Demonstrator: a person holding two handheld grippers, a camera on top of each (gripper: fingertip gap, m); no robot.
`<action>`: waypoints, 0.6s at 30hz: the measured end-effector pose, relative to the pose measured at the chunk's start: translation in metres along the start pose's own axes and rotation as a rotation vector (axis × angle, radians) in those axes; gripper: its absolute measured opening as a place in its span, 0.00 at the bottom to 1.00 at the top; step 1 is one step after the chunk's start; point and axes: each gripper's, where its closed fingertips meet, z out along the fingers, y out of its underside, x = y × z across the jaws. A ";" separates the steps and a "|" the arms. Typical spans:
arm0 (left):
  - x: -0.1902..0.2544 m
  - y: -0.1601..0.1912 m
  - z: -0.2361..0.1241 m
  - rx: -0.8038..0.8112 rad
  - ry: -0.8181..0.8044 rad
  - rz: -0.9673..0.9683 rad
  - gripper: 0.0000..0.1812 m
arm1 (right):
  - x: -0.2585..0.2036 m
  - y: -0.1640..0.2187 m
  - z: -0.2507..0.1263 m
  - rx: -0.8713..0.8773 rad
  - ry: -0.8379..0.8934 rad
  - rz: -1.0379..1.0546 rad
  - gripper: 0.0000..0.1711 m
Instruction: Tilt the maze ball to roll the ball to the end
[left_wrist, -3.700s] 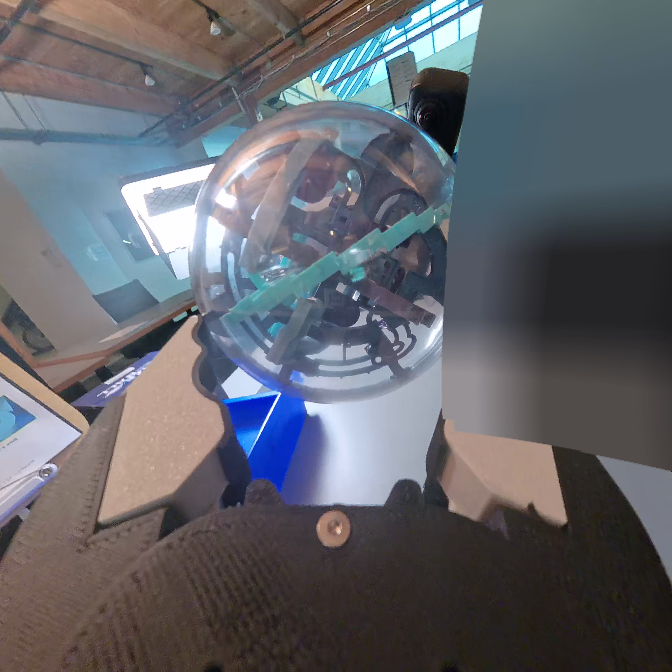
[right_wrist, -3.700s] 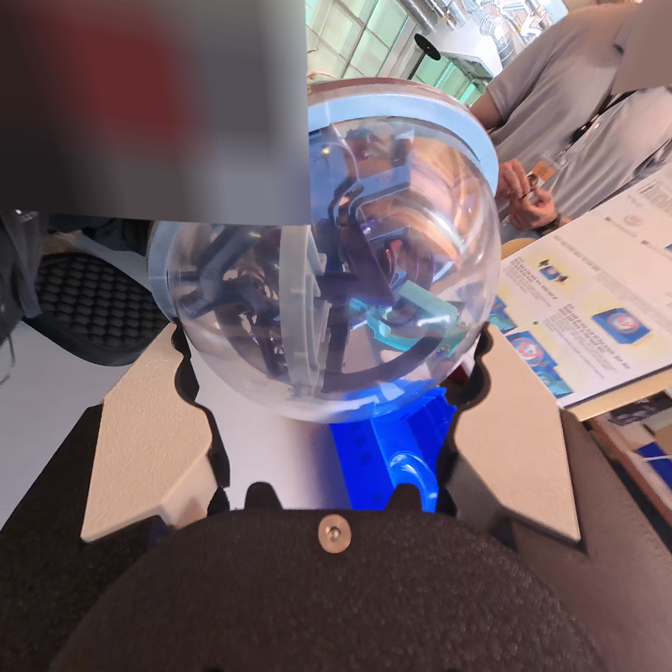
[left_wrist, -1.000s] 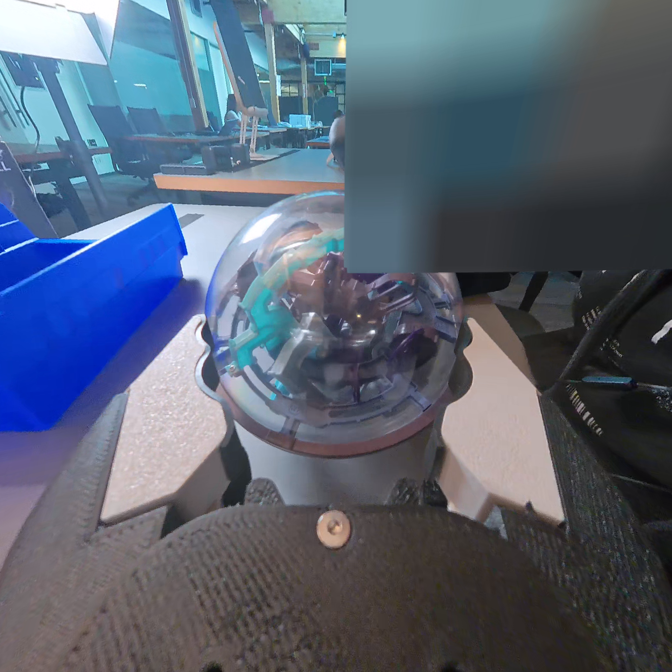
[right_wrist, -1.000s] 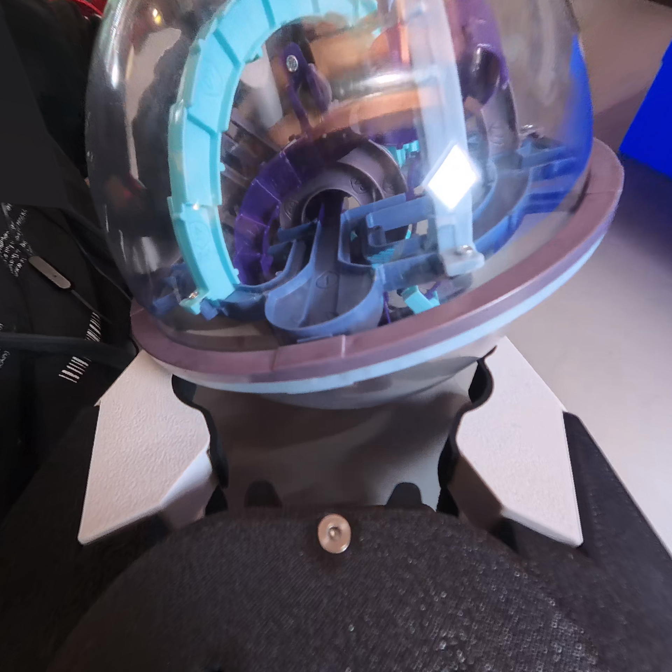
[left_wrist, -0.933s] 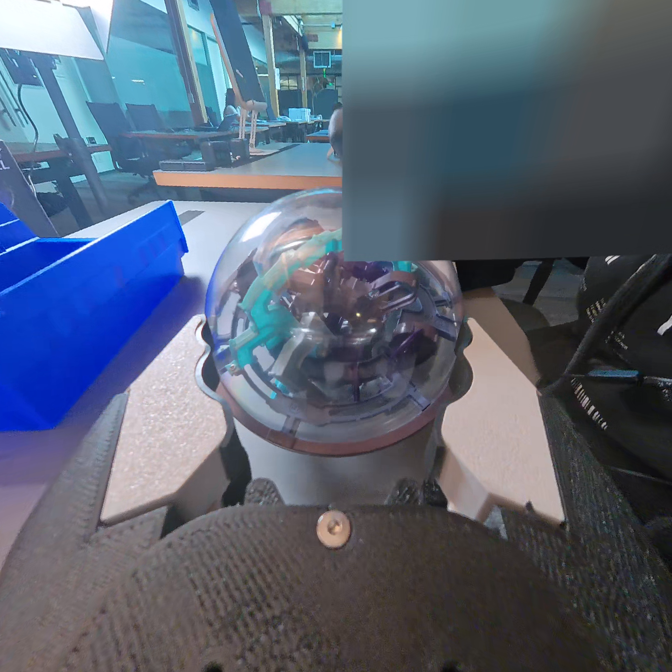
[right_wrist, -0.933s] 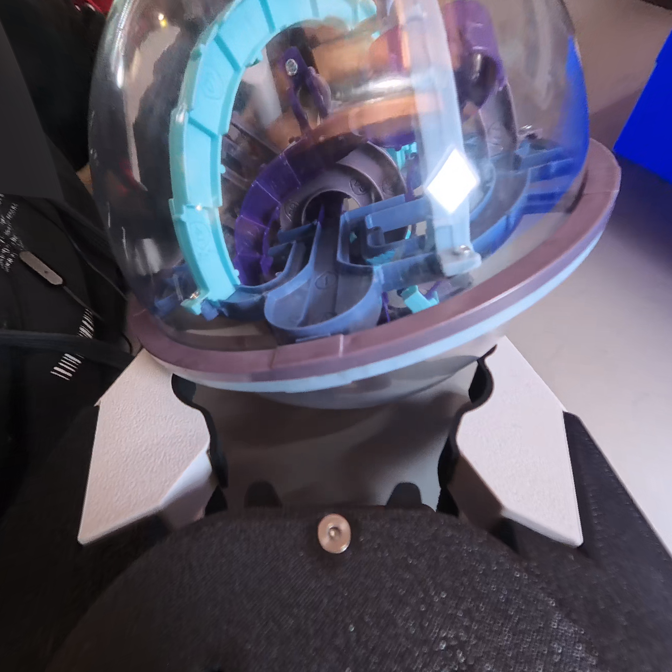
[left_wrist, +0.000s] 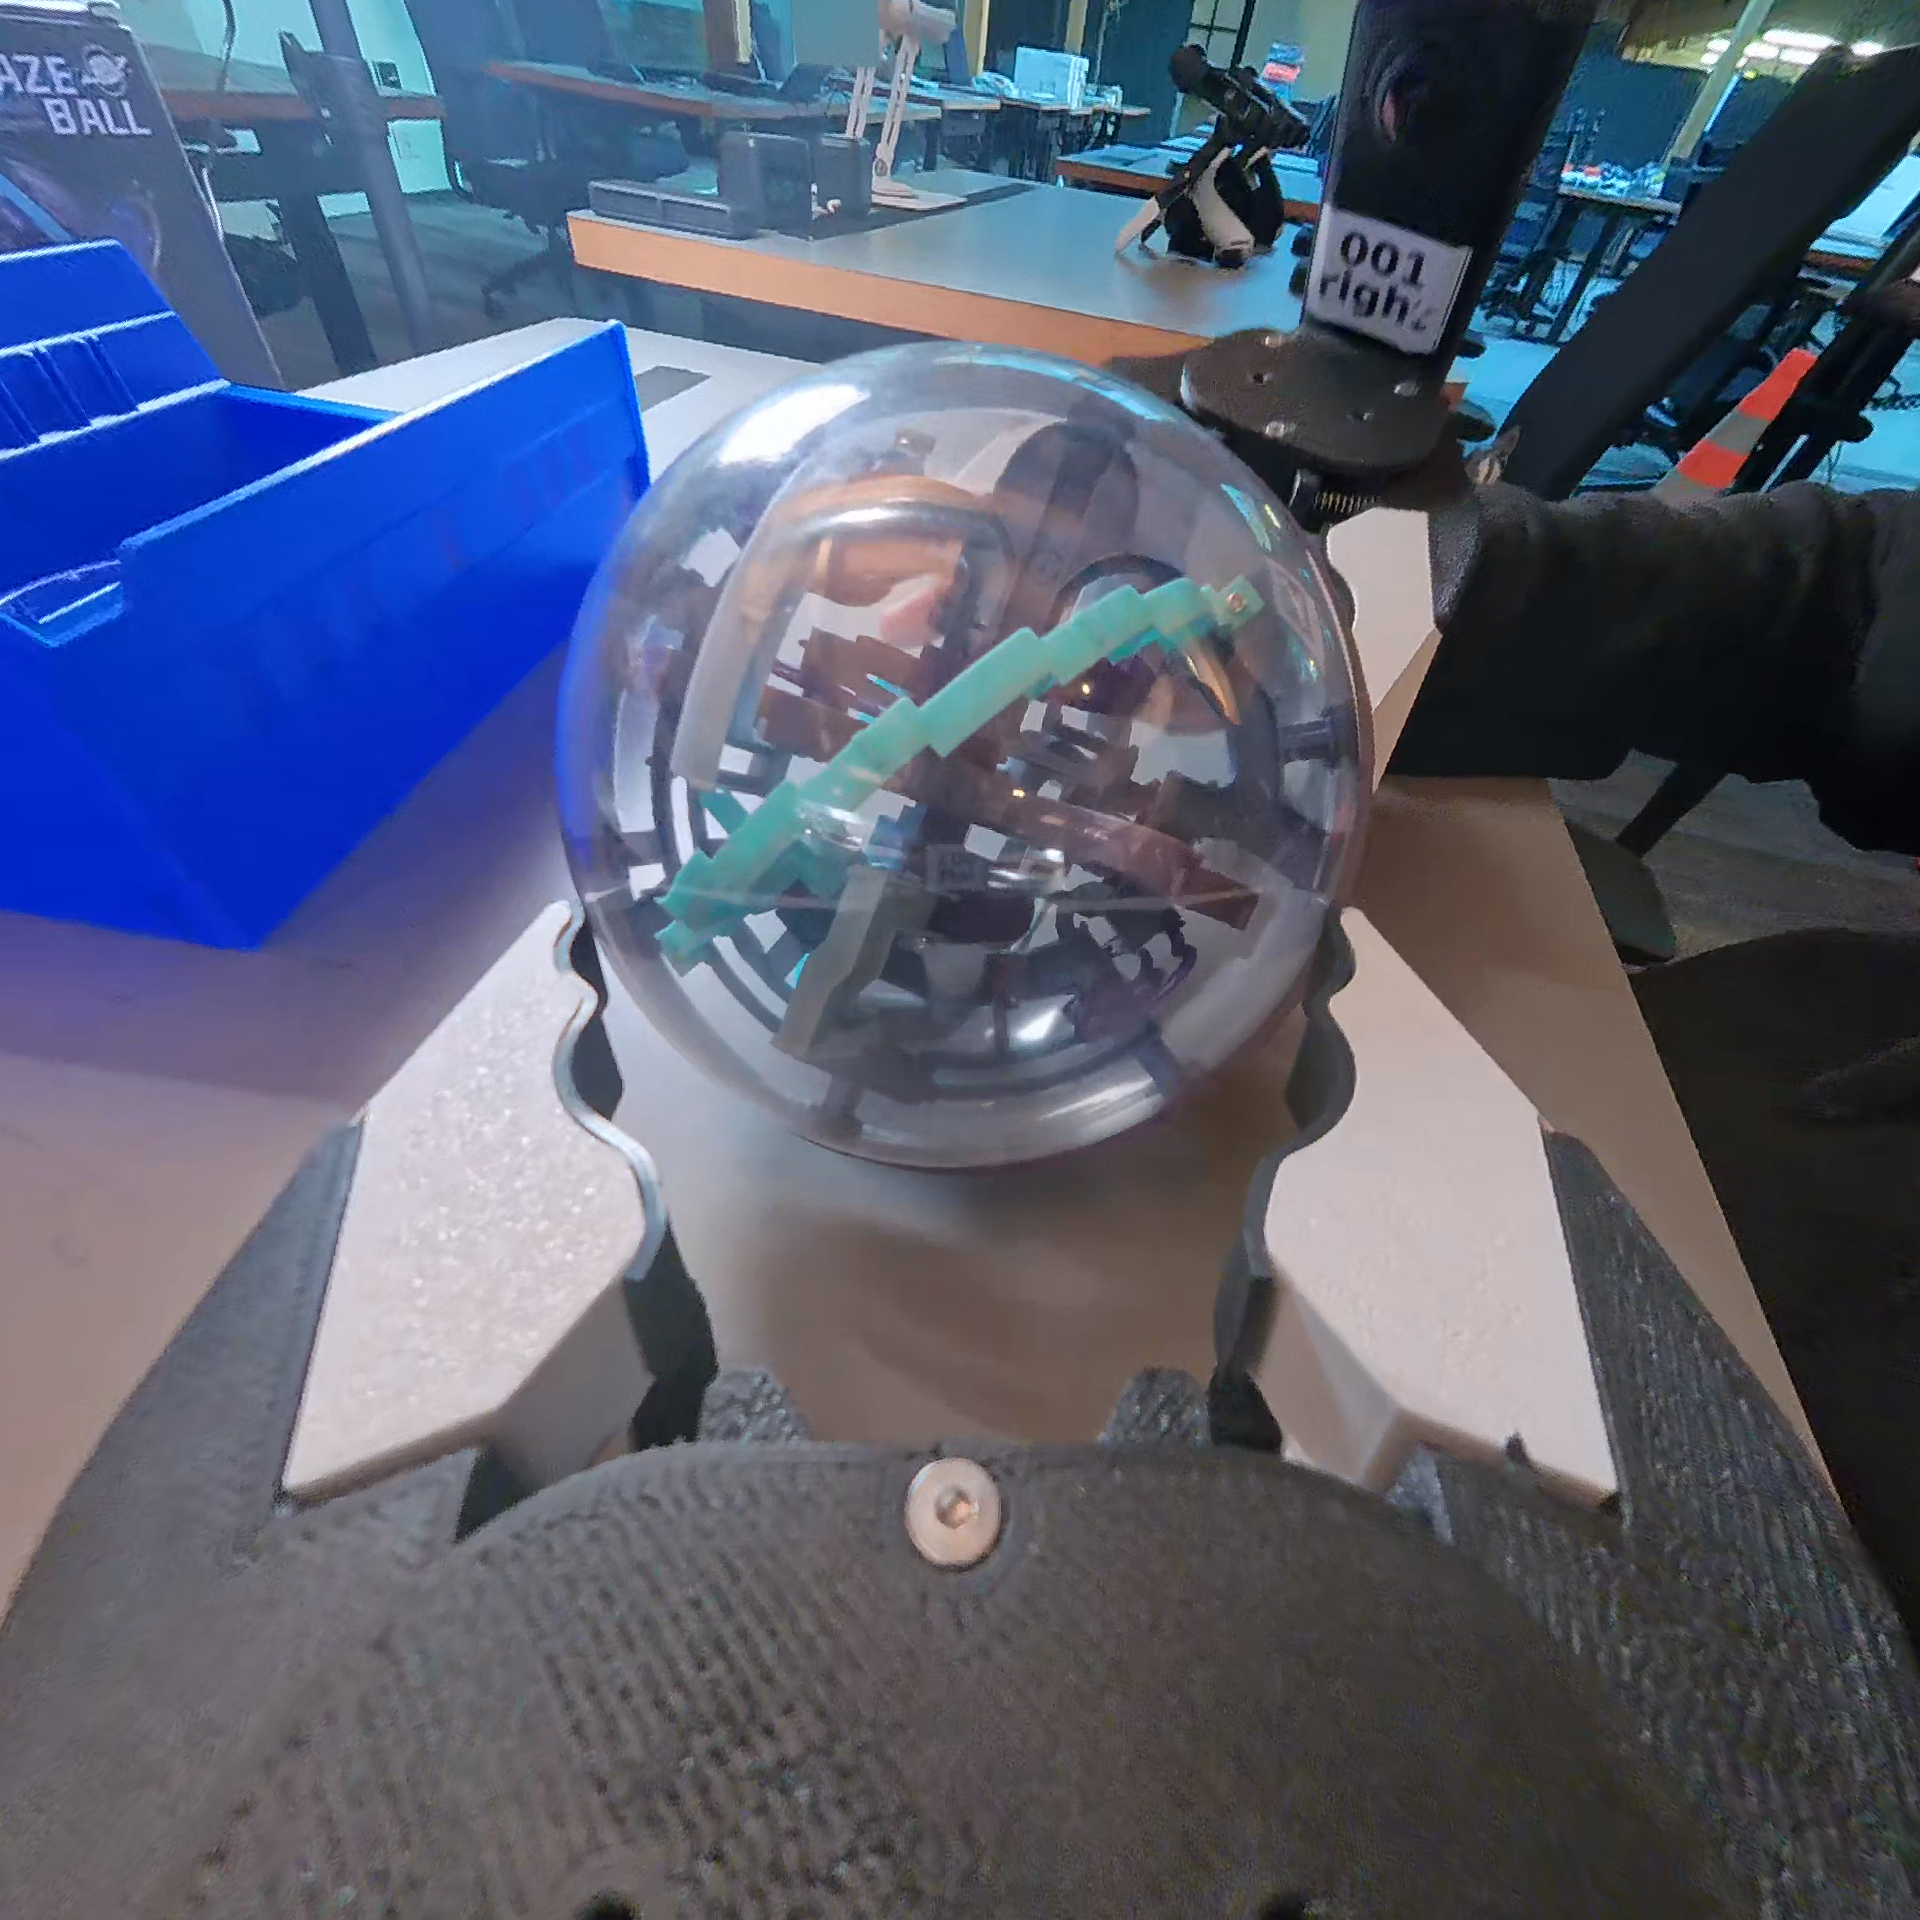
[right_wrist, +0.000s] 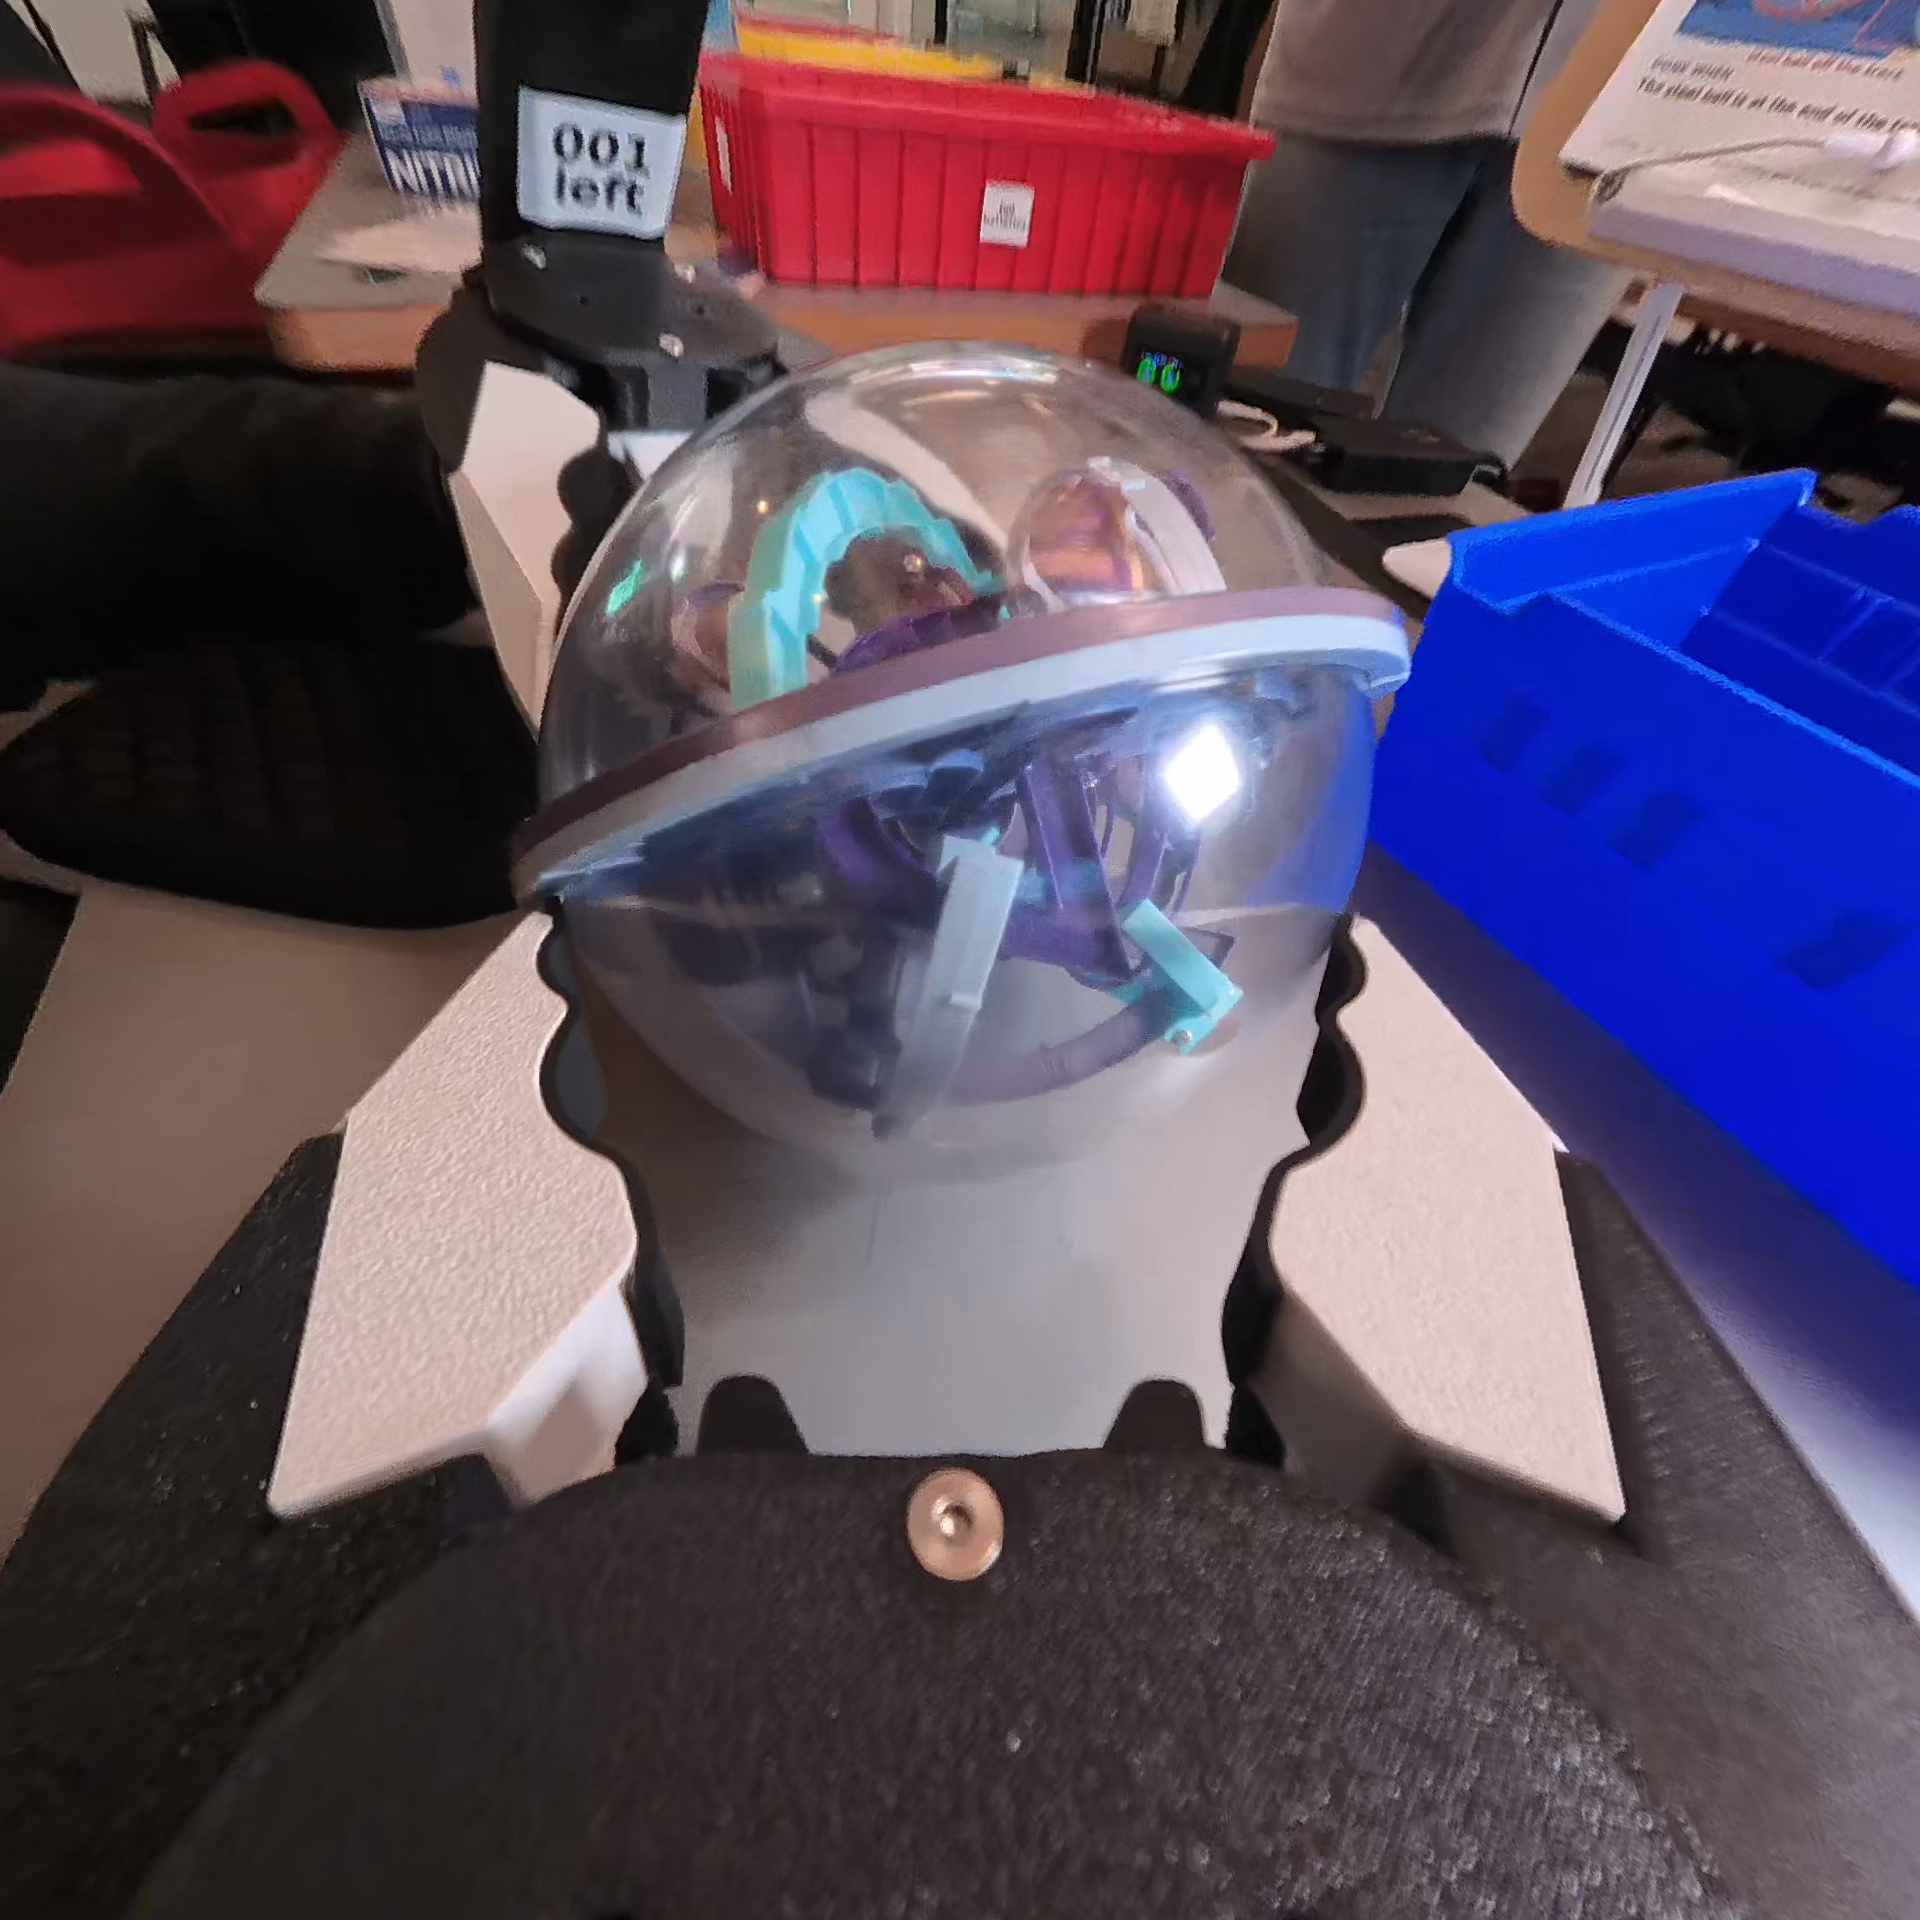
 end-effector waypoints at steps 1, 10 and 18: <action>-0.001 0.000 0.001 0.012 0.003 0.005 0.73 | 0.001 0.000 0.000 0.035 0.001 0.011 0.80; -0.007 0.002 -0.002 0.080 0.034 -0.019 0.72 | 0.004 -0.004 0.004 0.140 0.020 0.066 0.79; -0.012 0.002 -0.006 0.074 -0.033 0.036 0.67 | 0.009 -0.004 -0.001 0.103 0.061 0.003 0.75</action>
